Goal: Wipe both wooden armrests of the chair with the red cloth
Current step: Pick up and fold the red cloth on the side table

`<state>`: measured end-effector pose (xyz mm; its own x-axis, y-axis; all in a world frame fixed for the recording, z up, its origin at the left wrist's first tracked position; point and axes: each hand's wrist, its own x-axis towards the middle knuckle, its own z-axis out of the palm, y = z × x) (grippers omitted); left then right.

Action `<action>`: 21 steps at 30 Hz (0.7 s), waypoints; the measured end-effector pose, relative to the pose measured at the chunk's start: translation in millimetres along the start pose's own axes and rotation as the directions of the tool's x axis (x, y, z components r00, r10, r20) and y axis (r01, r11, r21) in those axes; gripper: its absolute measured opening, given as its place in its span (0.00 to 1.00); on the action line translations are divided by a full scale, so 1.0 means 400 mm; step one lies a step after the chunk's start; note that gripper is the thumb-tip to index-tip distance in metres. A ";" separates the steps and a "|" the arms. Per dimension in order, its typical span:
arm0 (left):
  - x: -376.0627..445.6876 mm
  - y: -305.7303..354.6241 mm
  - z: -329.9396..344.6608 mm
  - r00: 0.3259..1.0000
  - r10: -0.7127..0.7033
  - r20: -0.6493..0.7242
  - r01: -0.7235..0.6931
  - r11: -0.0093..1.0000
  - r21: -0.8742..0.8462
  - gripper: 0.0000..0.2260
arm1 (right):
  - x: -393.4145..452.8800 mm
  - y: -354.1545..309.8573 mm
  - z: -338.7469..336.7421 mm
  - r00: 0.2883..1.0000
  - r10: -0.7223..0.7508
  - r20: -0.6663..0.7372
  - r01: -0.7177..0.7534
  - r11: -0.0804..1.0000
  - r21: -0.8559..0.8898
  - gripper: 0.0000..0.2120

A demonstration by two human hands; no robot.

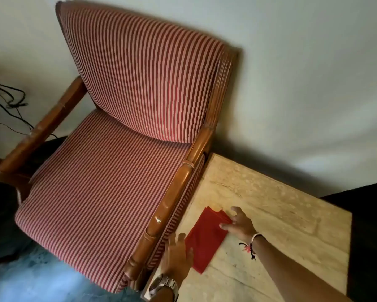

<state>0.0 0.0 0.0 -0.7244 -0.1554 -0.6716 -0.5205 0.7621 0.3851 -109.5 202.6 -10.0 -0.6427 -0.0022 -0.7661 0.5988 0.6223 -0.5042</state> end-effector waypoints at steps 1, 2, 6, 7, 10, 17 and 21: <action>0.034 -0.011 0.026 0.999 -0.029 0.026 0.030 0.999 -0.033 0.26 | 0.032 0.011 0.023 1.000 0.003 -0.014 -0.003 1.000 0.005 0.38; 0.052 -0.015 0.041 0.998 -0.055 0.036 0.057 0.997 -0.051 0.28 | 0.052 0.020 0.037 0.999 0.021 -0.027 -0.020 1.000 0.015 0.37; 0.113 -0.027 0.099 0.993 -0.052 0.103 0.055 0.998 -0.032 0.33 | 0.125 0.058 0.081 0.988 0.066 -0.138 -0.072 0.997 -0.038 0.24; 0.126 -0.032 0.111 0.994 -0.050 0.102 0.052 0.998 -0.021 0.34 | 0.140 0.064 0.086 0.985 0.060 -0.161 -0.067 0.997 -0.037 0.23; 0.152 -0.036 0.125 0.994 -0.074 0.079 0.074 0.997 -0.004 0.30 | 0.160 0.074 0.101 0.984 0.050 -0.172 -0.060 0.997 -0.057 0.22; 0.163 -0.045 0.138 0.988 -0.028 0.149 0.049 0.989 -0.139 0.19 | 0.189 0.122 0.138 0.989 -0.055 -0.139 0.051 0.998 -0.031 0.11; 0.135 -0.014 0.088 0.990 0.024 0.136 0.015 0.961 -0.275 0.20 | 0.125 0.076 0.103 0.977 -0.062 -0.206 0.126 0.940 0.318 0.10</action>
<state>-20.2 9.4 -60.9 -0.6681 -0.0502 -0.7424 -0.6356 0.5572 0.5344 -103.8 188.9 -80.1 -0.7628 0.1205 -0.6353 0.6335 0.3359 -0.6970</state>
